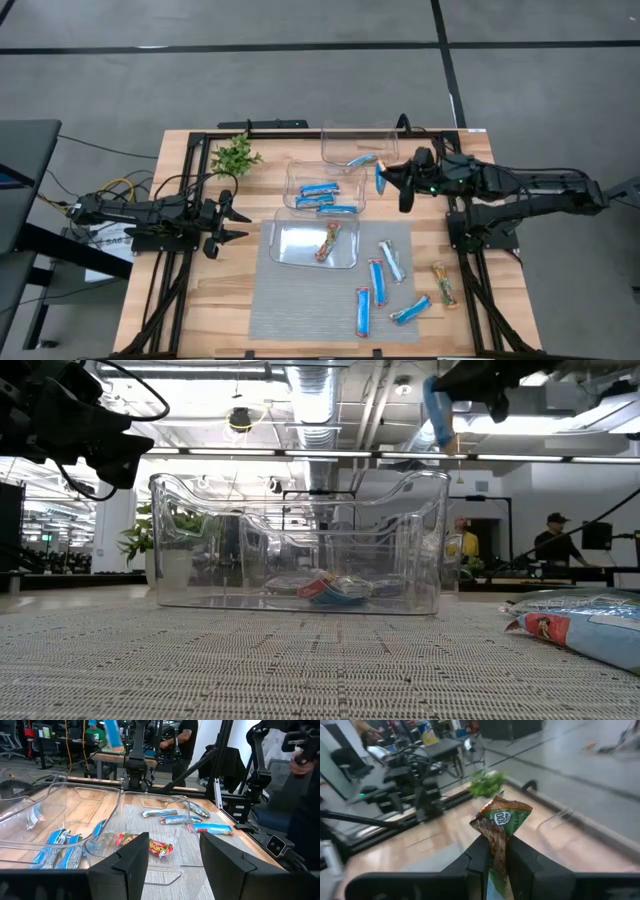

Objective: Pick and place Granola Bars by type
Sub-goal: Put the yellow granola bar into the top transparent bin

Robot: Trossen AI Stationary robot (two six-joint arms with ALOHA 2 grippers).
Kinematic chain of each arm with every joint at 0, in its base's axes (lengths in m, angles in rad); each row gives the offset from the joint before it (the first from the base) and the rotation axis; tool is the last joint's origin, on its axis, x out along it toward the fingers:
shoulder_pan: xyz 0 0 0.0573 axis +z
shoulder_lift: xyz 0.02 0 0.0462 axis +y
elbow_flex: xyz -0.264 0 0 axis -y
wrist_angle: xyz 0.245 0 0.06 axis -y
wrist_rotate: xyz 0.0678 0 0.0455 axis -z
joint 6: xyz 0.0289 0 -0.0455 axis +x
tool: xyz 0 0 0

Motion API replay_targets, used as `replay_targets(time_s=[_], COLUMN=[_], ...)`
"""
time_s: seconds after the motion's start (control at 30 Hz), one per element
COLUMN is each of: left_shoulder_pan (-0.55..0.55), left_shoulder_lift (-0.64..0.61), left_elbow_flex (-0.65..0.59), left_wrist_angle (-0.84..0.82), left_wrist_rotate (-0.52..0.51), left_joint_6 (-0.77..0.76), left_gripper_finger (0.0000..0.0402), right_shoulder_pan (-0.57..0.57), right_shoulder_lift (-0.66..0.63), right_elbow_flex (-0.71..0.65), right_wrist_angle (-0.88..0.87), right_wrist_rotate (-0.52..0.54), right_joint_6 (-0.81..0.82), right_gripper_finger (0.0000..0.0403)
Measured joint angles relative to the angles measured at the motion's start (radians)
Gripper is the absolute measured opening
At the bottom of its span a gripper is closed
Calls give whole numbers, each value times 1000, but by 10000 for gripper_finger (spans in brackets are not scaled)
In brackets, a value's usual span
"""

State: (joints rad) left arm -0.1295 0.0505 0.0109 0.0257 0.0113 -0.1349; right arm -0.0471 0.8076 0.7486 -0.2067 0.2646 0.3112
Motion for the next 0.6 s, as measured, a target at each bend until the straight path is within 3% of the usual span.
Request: replay_targets(time_s=[0.27,0.6], left_shoulder_pan=[0,0], left_shoulder_lift=[0,0], left_elbow_flex=[0,0], left_wrist_angle=[0,0], left_wrist_rotate=[0,0], left_joint_6=[-4,-1], left_gripper_finger=[168,168], right_shoulder_pan=[-214,-477], right_shoulder_lift=[112,328], right_elbow_flex=[0,0], right_wrist_angle=[161,376], right_wrist_rotate=[0,1], right_joint_6=[-230,-257], right_gripper_finger=[44,43])
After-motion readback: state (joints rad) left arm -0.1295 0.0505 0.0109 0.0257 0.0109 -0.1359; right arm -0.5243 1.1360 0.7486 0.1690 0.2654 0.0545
